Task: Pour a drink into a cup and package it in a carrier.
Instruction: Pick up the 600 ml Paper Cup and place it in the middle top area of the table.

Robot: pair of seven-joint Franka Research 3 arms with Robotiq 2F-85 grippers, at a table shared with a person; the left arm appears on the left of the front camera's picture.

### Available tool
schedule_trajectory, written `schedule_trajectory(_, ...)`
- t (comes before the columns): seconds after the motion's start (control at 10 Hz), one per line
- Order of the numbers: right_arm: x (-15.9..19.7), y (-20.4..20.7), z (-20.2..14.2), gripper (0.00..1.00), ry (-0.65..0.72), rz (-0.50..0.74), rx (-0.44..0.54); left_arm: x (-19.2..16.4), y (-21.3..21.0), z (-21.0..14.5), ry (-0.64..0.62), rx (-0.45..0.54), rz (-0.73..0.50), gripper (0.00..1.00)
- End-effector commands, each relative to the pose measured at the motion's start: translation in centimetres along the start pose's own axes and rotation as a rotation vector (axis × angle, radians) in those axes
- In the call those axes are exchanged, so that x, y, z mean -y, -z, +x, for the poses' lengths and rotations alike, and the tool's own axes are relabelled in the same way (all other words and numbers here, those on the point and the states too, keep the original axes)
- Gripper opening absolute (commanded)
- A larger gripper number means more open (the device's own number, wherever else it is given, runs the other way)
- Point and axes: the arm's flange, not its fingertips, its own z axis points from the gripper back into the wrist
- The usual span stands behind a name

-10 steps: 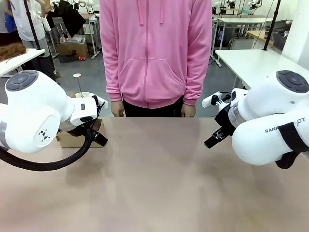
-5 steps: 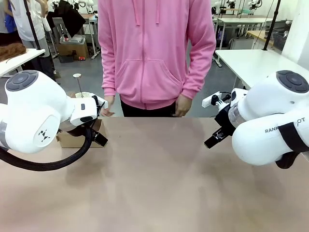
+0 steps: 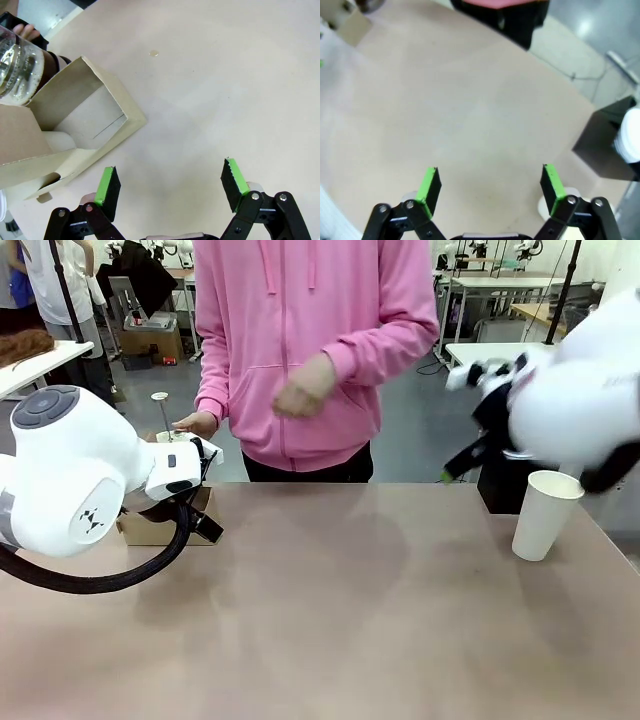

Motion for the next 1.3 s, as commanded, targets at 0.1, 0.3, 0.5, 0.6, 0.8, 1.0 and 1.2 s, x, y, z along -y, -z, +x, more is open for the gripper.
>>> schedule_trajectory(0.1,9.7,-5.6,-2.0,1.0,-0.158,0.259,0.09,0.0,0.0,0.0,0.0,0.0,0.0,1.0)
schedule_trajectory(0.3,14.6,-6.3,-4.8,1.0,-0.192,0.328,0.195,0.0,0.0,0.0,0.0,0.0,0.0,1.0)
schedule_trajectory(0.5,16.7,-4.2,-7.1,1.0,-0.137,0.352,0.229,0.0,0.0,0.0,0.0,0.0,0.0,1.0)
schedule_trajectory(0.6,14.3,-8.1,-6.4,1.0,-0.189,0.297,0.221,0.0,0.0,0.0,0.0,0.0,0.0,1.0)
schedule_trajectory(0.8,14.3,-8.1,-6.4,1.0,-0.189,0.297,0.221,0.0,0.0,0.0,0.0,0.0,0.0,1.0)
schedule_trajectory(1.0,14.8,-6.9,-7.0,1.0,-0.192,0.299,0.208,0.0,0.0,0.0,0.0,0.0,0.0,1.0)
schedule_trajectory(1.2,19.9,-6.9,-12.6,1.0,-0.117,0.367,0.377,0.0,0.0,0.0,0.0,0.0,0.0,1.0)
